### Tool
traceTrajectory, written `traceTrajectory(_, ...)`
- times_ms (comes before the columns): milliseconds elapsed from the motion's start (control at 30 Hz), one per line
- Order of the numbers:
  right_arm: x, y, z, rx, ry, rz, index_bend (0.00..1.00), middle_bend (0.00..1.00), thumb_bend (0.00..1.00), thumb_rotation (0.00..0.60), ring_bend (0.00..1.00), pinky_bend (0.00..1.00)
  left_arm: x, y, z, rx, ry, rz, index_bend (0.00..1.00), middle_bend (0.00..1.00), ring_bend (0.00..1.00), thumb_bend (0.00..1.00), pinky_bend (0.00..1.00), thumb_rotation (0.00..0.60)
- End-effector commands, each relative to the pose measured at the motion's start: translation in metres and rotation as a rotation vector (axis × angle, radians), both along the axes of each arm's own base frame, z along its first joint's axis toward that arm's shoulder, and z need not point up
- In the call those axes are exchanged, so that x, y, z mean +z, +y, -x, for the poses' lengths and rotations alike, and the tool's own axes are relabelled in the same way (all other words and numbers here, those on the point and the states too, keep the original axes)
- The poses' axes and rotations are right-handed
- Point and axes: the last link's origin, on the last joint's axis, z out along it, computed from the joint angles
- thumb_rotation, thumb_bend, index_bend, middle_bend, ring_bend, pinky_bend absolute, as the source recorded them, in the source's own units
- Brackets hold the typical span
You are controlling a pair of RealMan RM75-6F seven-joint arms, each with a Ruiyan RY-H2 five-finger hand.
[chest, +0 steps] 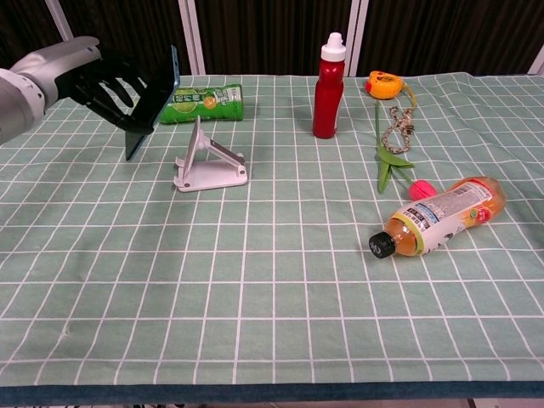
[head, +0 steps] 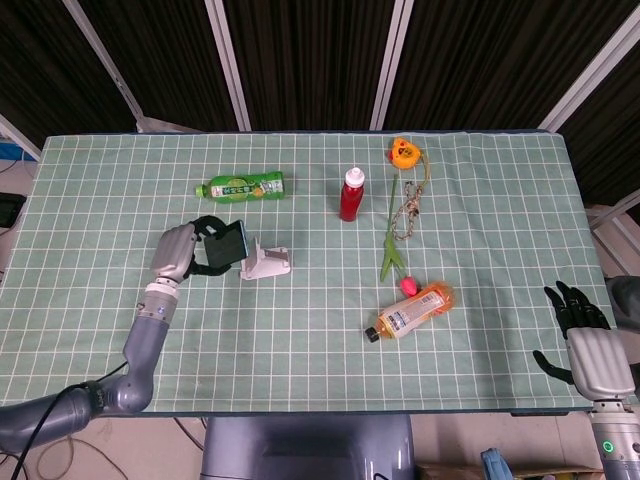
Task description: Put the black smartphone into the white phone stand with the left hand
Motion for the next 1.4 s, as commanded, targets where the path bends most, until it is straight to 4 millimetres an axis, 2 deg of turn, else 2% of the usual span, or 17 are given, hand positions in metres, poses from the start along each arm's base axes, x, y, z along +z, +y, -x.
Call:
traceTrajectory(33, 0.000, 0.000, 0.000, 0.000, -0.001, 0.000, 0.08, 0.00, 0.32, 0.600, 0.00, 0.18, -0.006, 0.001, -0.009, 0.027, -0.069, -0.005, 0.44, 0.61, 0.34, 0.26, 0.39, 0.600)
traceTrajectory(433, 0.000, 0.000, 0.000, 0.000, -0.003, -0.001, 0.08, 0.00, 0.32, 0.600, 0.00, 0.18, -0.023, 0.006, -0.018, 0.063, -0.146, 0.060, 0.44, 0.61, 0.34, 0.26, 0.40, 0.600)
traceTrajectory(1400, 0.000, 0.000, 0.000, -0.001, 0.000, 0.000, 0.08, 0.00, 0.32, 0.600, 0.00, 0.18, -0.039, 0.016, -0.015, 0.040, -0.206, 0.159, 0.44, 0.62, 0.35, 0.26, 0.42, 0.600)
